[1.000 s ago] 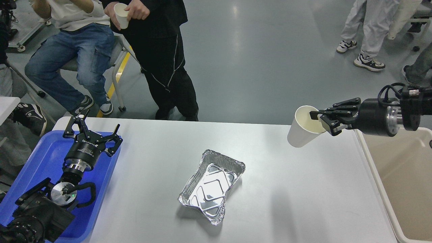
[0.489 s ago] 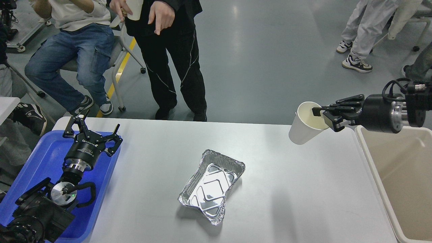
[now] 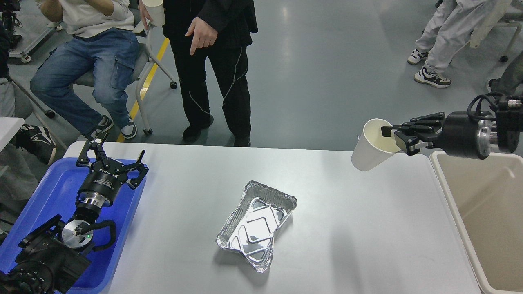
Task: Tidy desktop
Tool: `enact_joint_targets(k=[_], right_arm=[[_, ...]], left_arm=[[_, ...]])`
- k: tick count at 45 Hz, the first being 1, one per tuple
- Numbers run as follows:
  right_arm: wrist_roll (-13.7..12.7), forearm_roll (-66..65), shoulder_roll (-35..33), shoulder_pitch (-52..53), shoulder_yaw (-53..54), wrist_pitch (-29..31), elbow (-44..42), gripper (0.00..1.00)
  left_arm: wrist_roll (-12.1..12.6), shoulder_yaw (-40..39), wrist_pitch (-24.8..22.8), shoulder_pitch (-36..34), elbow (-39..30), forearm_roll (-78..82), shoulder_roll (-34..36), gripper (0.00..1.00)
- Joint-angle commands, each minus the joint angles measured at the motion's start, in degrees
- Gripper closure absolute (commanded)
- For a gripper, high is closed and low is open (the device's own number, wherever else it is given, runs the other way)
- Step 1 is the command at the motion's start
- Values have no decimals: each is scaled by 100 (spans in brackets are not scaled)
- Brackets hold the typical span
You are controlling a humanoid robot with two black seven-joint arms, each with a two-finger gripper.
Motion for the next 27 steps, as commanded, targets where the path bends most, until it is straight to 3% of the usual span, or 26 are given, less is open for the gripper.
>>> enact_joint_targets(k=[1, 27], right_arm=[[1, 439, -119, -118, 100, -43, -253, 100], [18, 3330, -128, -1260, 539, -544, -1738, 100]], left_arm=[[0, 0, 0, -1, 0, 0, 5, 0], [0, 0, 0, 7, 0, 0, 6, 0]])
